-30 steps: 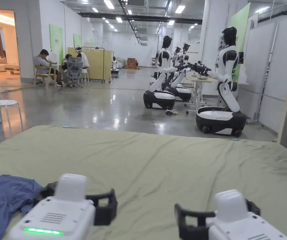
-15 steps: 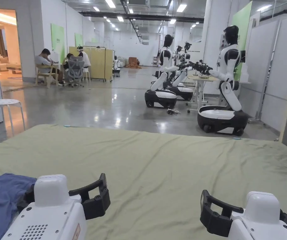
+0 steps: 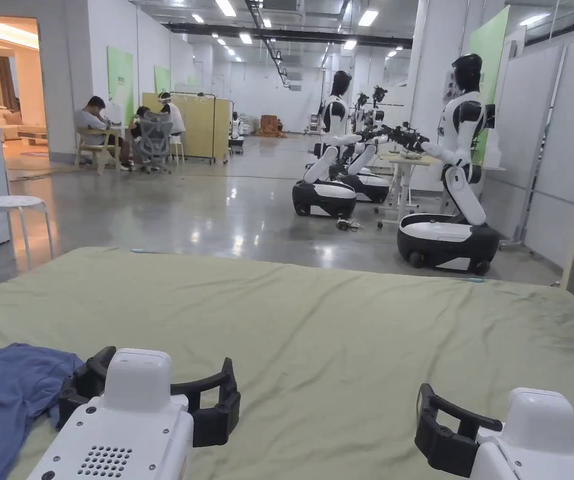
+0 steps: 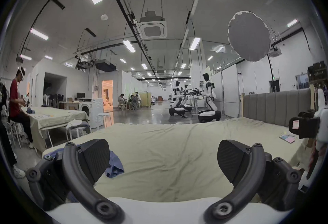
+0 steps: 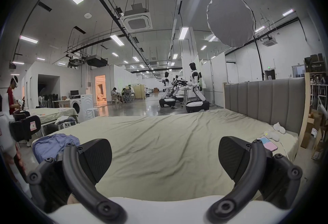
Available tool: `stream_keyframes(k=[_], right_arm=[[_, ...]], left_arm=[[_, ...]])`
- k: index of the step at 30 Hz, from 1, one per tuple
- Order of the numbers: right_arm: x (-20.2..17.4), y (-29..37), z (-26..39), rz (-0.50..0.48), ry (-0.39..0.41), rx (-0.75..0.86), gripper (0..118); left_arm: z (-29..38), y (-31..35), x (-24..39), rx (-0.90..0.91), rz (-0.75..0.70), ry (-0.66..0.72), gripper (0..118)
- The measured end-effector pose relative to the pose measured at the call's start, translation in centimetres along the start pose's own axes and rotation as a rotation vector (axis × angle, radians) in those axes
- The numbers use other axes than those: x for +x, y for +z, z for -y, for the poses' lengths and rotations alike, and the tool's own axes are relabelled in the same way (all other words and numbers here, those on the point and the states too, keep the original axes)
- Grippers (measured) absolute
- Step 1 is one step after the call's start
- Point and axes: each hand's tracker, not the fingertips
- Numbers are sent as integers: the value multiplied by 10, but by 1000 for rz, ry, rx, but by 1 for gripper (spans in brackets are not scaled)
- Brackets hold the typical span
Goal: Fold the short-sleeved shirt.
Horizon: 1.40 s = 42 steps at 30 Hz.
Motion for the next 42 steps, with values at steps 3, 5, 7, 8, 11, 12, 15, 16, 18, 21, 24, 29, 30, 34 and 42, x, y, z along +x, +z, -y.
stream_keyframes(k=[3, 5, 7, 8, 11, 12, 15, 16, 18, 21, 24, 29, 30, 34, 42], right_arm=[[-3, 2, 2, 1, 21, 14, 118], [-4, 1, 3, 5, 37, 20, 118], [-5, 1, 3, 4, 43, 18, 118], [-4, 0, 3, 2, 41, 18, 118], [-3, -1, 2, -28, 18, 16, 118], [-3, 0, 1, -31, 13, 17, 118], [-4, 2, 0, -25, 10, 50, 118], [-4, 3, 0, -21, 17, 54, 118], [-6, 5, -1, -8, 27, 59, 118], [-6, 8, -4, 7, 46, 43, 62], [-6, 13, -2, 76, 65, 78, 0], [-1, 15, -3, 49, 37, 57, 0], [-1, 15, -3, 50, 47, 58, 0], [-6, 13, -3, 37, 38, 46, 0], [-58, -18, -3, -139, 50, 13, 0]], left_arm=[[-2, 1, 1, 5, 13, -4, 117], [-3, 1, 3, 9, 14, 7, 117], [-4, 2, 3, 27, 6, 19, 117], [-5, 2, 3, 32, 3, 25, 117], [-6, 0, 3, 28, 27, 41, 117], [-5, 0, 3, 30, 28, 42, 117], [-5, 0, 2, 39, 5, 55, 117], [-5, 0, 1, 41, 10, 68, 117], [-6, 0, -2, 32, 16, 89, 117], [-7, 3, -5, 4, 28, 96, 98], [-8, 7, -2, 29, 23, 63, 0], [-4, 4, -4, 17, 54, 75, 0], [-4, 6, -3, 23, 50, 65, 0], [-4, 6, -4, 22, 51, 65, 0], [-4, 27, -52, 8, -132, 58, 0]])
